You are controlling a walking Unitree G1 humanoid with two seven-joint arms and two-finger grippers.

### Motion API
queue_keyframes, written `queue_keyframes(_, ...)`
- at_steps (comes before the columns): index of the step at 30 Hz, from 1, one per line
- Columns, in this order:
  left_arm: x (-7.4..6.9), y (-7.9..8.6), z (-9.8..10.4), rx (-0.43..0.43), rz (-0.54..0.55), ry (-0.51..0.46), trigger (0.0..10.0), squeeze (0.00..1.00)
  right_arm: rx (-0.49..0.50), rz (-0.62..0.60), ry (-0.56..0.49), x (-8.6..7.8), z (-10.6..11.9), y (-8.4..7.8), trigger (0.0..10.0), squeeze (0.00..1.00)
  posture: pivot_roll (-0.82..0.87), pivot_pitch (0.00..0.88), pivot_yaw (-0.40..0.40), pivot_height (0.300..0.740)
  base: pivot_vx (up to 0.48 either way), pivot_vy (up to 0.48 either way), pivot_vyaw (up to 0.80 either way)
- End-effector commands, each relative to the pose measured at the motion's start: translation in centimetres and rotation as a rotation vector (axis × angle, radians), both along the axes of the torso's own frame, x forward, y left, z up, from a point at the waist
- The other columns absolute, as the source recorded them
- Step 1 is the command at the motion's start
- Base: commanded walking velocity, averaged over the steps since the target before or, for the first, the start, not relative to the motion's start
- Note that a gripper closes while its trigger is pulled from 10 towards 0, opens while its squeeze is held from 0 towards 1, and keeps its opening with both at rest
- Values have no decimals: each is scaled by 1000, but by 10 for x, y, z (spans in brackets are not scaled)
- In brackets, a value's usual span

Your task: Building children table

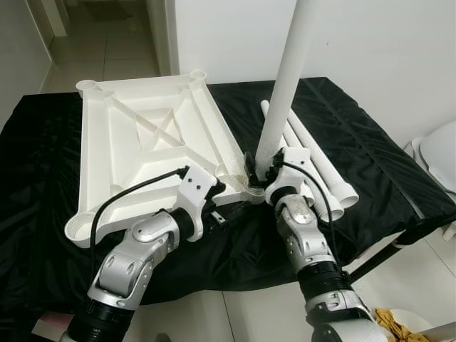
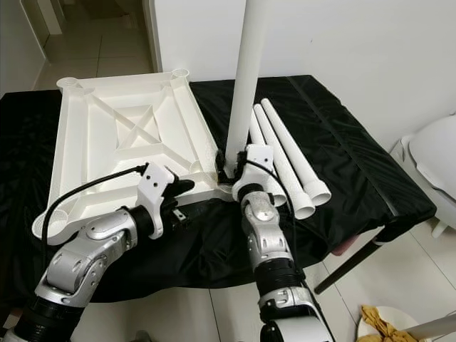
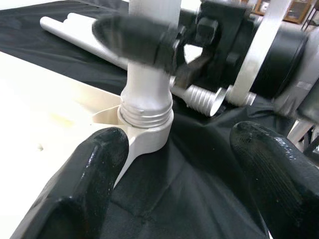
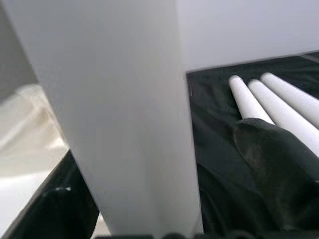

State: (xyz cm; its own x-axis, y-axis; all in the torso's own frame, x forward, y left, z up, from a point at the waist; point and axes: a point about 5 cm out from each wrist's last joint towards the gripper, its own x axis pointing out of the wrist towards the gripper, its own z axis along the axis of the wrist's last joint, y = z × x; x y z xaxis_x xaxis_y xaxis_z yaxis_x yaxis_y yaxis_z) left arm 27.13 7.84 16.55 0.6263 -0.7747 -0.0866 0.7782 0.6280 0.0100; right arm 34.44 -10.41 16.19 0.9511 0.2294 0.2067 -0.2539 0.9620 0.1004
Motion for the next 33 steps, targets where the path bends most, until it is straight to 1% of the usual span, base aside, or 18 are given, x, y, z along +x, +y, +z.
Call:
queue_keyframes(1,0,-1,1,6,-12,-8,10000,0,12,39,-13,-2,1,-2,10000,1000,-42,0,-30,740,0,0,0)
queue_keyframes(3,0,-1,1,4,-9,-8,10000,0,-6,101,-22,-1,2,-6,10000,1000,-38,0,-31,740,0,0,0)
queue_keyframes(5,0,-1,1,4,-9,-8,10000,0,-6,101,-22,-1,2,-6,10000,1000,-38,0,-31,740,0,0,0)
queue_keyframes(6,-1,-1,1,1,-7,-7,10000,0,-15,133,-17,1,2,-11,10000,0,-37,0,-31,740,0,0,0)
queue_keyframes(7,-1,-1,1,1,-7,-7,10000,0,-15,133,-17,1,2,-11,10000,0,-37,0,-31,740,0,0,0)
queue_keyframes(10,-1,0,1,-2,2,-5,10000,0,-72,209,3,9,1,-27,10000,0,-35,0,-29,740,0,0,0)
queue_keyframes(12,-1,0,1,-3,3,-5,10000,0,-87,226,6,11,1,-30,10000,0,-35,0,-27,740,0,0,0)
queue_keyframes(14,0,0,3,-6,8,-7,10000,0,-142,278,12,15,0,-33,10000,0,-33,0,-19,740,0,0,0)
queue_keyframes(17,0,0,3,-7,10,-9,10000,0,-158,304,19,16,-1,-33,10000,0,-32,0,-18,740,0,0,0)
queue_keyframes(19,2,1,4,-8,14,-11,10000,0,-201,366,34,17,-4,-32,10000,0,-28,5,-14,740,0,0,0)
queue_keyframes(20,2,1,4,-8,14,-11,10000,0,-201,366,34,17,-4,-32,10000,0,-28,5,-14,740,0,0,0)
queue_keyframes(24,3,1,6,-11,19,-14,10000,0,-257,455,61,20,-9,-30,10000,0,-21,7,-12,740,0,0,0)
queue_keyframes(25,3,1,6,-11,19,-14,10000,0,-257,455,61,20,-9,-30,10000,0,-21,7,-12,740,0,0,0)
queue_keyframes(26,3,2,7,-12,21,-15,10000,0,-282,476,65,21,-10,-28,10000,0,-18,8,-11,740,0,0,0)
queue_keyframes(33,3,2,8,-12,26,-18,10000,0,-302,485,80,28,-10,-26,10000,0,-15,8,-10,740,0,0,0)
